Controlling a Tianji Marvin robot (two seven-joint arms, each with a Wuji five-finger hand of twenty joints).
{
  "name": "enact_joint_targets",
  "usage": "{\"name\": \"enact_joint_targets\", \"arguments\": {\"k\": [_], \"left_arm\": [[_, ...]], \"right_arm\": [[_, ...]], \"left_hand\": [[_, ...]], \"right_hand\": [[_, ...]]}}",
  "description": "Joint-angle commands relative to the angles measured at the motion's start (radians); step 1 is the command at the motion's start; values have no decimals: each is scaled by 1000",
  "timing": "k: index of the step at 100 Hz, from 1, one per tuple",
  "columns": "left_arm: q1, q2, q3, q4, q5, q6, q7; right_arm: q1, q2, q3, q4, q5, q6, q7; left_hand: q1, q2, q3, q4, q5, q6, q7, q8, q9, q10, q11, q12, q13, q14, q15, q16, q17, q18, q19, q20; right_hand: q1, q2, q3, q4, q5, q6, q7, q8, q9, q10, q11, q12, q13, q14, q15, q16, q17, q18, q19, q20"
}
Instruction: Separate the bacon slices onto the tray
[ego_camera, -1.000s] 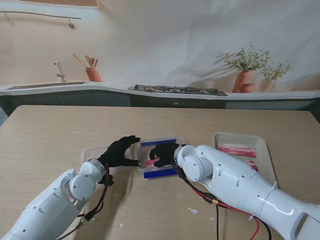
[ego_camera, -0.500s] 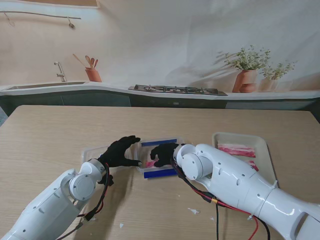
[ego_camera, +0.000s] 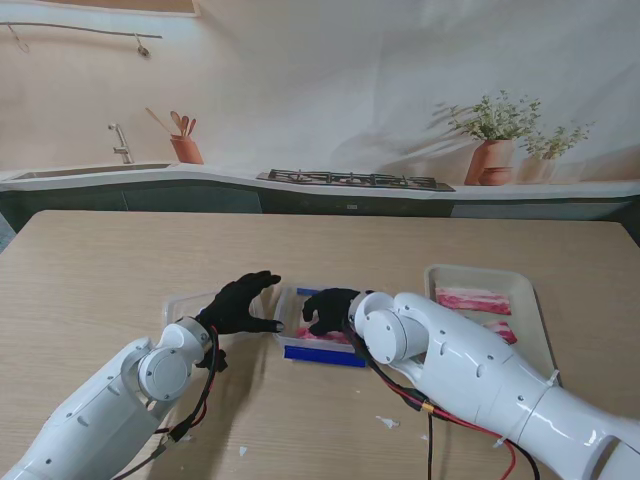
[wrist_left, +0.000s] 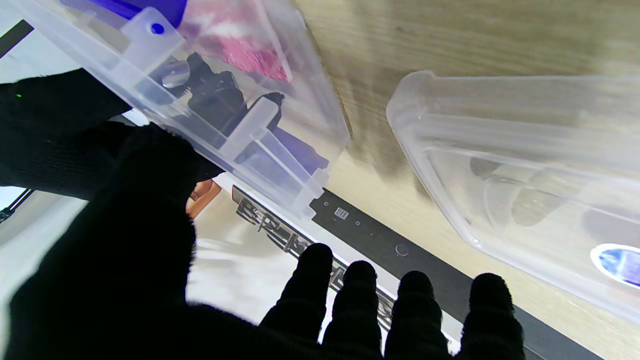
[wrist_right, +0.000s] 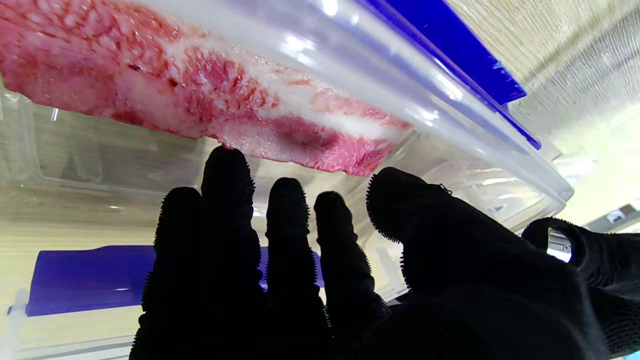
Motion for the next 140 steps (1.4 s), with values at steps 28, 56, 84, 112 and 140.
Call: {"name": "enact_joint_targets", "arguments": {"k": [28,56,84,112,140], "left_arm": [[-11,1,23,16,-24,-43,-37],[22,-8,-24,-17,-47,-87,1],[28,9,-32,-39,-77,-110,-80],[9,30,-12,-34,-13,-102,-126],[-2,30,6,-24,2,-81,-125]], "right_arm": [[3,2,-18,-1,-54,-30,10],[1,1,-13,-1,-55,-26,6],[3,0,-13,0,-52,-24,5],[-12,5,4,-11,-64,-31,0],[-67,21,57,-68,-100,-36,-5]], "left_hand": [[-15,-6,-9,27,7,-66,1,5,6,-89,5,-8,-24,-47,-9,7,-10,15,-34,0],[-11,21,-24,32,38,-94,24,16,29,-92,49,-14,-23,-55,8,35,0,21,-29,2],[-7,-28,-79,33,74,-93,25,18,29,-94,78,-8,-18,-64,12,46,3,29,-30,1],[-19,-117,16,21,72,-89,12,16,26,-82,67,-18,-18,-56,11,40,4,30,-36,-11],[-12,-101,33,22,70,-87,17,19,27,-80,69,-16,-18,-56,13,41,3,26,-35,-12]], "right_hand": [[-4,-20,26,25,-10,-25,13,-4,-41,-33,-20,-10,-40,-9,-22,-10,-69,-11,-23,-9],[0,-10,19,26,-11,-28,14,0,-46,-34,-26,-24,-54,-8,-34,-18,-82,-12,-31,-11],[6,-3,15,27,-12,-22,12,2,-51,-32,-27,-32,-65,-8,-42,-24,-89,-14,-37,-14],[-4,14,-2,29,-9,-30,13,7,-68,-30,-38,-44,-102,0,-83,-43,-111,-14,-60,-24],[-4,43,-41,37,-15,-32,4,14,-110,-17,-100,-103,-162,8,-141,-67,-142,-14,-92,-32]]}}
